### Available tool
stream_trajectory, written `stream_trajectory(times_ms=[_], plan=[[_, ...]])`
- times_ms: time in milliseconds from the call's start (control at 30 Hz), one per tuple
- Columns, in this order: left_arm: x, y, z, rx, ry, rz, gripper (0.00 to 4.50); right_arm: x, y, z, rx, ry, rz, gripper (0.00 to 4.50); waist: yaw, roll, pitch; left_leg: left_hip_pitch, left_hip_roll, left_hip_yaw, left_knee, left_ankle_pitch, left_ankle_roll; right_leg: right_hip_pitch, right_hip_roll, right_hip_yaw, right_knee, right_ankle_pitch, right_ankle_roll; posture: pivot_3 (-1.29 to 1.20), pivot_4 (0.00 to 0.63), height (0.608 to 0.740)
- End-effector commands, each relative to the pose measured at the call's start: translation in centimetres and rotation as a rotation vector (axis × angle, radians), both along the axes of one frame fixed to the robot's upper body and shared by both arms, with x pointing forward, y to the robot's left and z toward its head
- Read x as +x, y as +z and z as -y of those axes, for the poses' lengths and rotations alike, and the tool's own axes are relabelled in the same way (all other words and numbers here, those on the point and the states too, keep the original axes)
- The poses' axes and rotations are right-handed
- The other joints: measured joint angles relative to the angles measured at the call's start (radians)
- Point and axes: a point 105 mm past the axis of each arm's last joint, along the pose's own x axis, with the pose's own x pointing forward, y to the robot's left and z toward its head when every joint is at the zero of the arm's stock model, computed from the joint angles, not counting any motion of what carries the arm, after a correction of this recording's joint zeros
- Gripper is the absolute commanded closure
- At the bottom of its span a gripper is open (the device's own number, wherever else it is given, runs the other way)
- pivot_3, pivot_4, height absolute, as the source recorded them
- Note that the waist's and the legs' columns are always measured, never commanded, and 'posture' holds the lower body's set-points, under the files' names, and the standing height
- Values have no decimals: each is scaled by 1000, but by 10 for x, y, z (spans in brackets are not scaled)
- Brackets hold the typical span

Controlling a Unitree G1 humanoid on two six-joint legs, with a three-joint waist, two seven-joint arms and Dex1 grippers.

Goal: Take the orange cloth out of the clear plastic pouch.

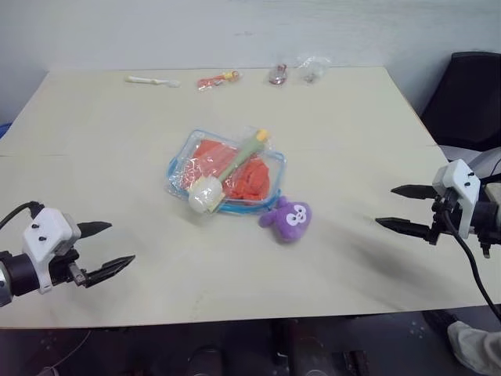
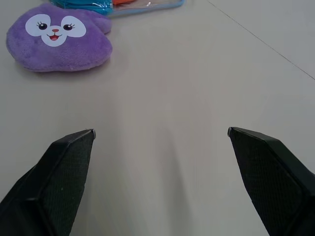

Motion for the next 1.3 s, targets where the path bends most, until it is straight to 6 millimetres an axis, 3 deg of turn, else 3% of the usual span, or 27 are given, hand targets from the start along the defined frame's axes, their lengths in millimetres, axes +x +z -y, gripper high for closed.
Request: stream_trajectory(times_ms=[33, 567, 1033, 1133, 1300], plan=[[-1, 3, 4, 23, -16, 23, 19, 1, 10, -2, 0, 9, 53, 0, 0, 0, 0, 0, 0, 0, 0, 0, 0, 0, 0, 0, 0, 0, 0, 0, 150, 740], [-3, -3, 1, 4, 3, -12, 19, 2, 6, -3, 28, -17, 42, 0, 0, 0, 0, 0, 0, 0, 0, 0, 0, 0, 0, 0, 0, 0, 0, 0, 150, 740], [7, -1, 5, -24, 25, 32, 19, 4, 5, -9, 49, -15, 60, 0, 0, 0, 0, 0, 0, 0, 0, 0, 0, 0, 0, 0, 1, 0, 0, 0, 150, 740], [20, 12, 8, -83, 77, 54, 19, 2, 9, -15, 50, 8, 68, 0, 3, 0, 0, 0, 0, 0, 1, 0, 0, 0, 0, 0, 1, 0, 0, 0, 150, 740], [53, 54, 47, -194, 61, 74, 19, -22, 22, -57, 86, 188, 50, 0, 11, 0, 0, 0, 0, -1, 2, 0, 0, 0, 0, 1, 3, 0, 0, 0, 150, 740]])
